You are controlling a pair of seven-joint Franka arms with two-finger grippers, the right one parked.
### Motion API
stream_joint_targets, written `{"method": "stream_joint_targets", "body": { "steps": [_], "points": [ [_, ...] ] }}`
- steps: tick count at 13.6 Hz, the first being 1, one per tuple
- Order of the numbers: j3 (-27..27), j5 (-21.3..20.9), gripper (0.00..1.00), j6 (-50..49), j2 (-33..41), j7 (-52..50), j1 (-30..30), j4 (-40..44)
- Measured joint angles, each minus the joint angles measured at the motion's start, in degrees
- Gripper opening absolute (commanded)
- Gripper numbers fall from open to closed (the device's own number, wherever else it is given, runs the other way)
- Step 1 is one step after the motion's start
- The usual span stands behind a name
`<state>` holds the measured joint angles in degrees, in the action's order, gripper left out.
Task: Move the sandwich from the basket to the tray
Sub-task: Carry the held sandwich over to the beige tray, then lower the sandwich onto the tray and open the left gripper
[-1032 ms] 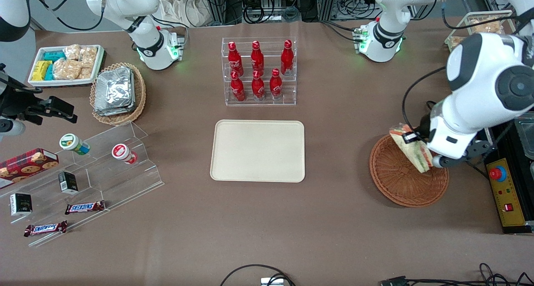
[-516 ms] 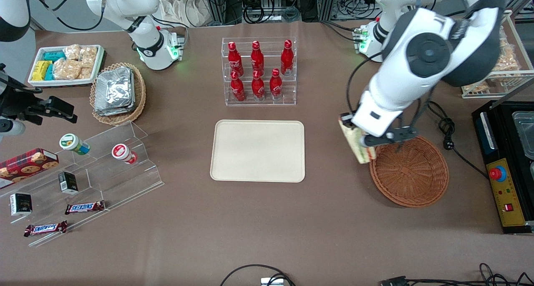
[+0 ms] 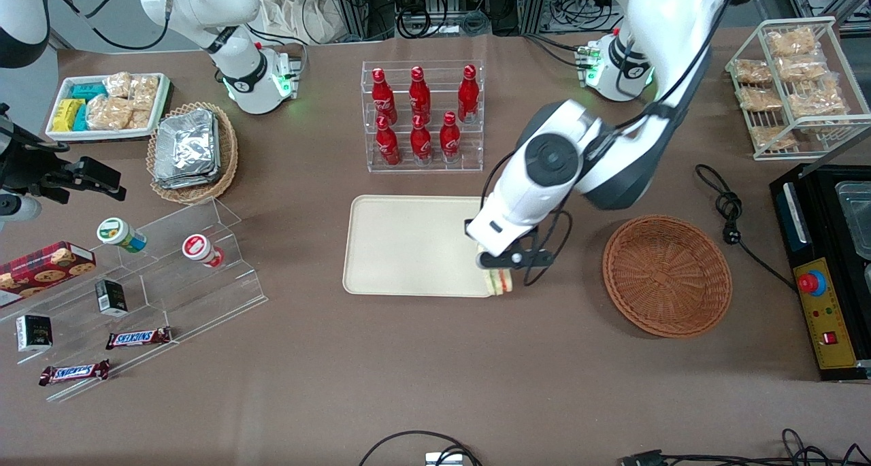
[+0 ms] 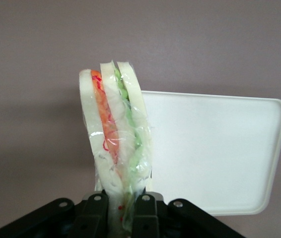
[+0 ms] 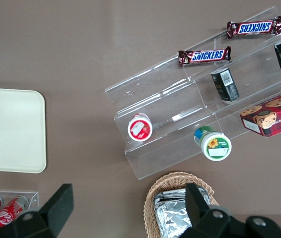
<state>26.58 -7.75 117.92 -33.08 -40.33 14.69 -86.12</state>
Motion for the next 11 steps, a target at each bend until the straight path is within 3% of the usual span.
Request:
{"method": "stream_joint_targets", "body": {
  "steps": [4, 6, 7, 8, 9, 11],
  "points": [
    [0.0, -6.5, 0.0, 2.5, -7.9, -1.3, 4.3, 0.1],
    [0.0, -7.4, 0.0, 2.7, -9.9, -1.8, 5.3, 0.1],
    [0.0, -7.5, 0.15, 2.9, -10.4, -1.9, 5.5, 0.1],
    [0.0, -7.6, 0.53, 3.2, -10.5, -1.9, 5.5, 0.1],
    [0.0, -7.6, 1.0, 3.8, -10.5, -1.9, 5.5, 0.1],
    [-0.1, -7.7, 1.0, 4.4, -10.5, -1.9, 5.5, 0.1]
  ]
}}
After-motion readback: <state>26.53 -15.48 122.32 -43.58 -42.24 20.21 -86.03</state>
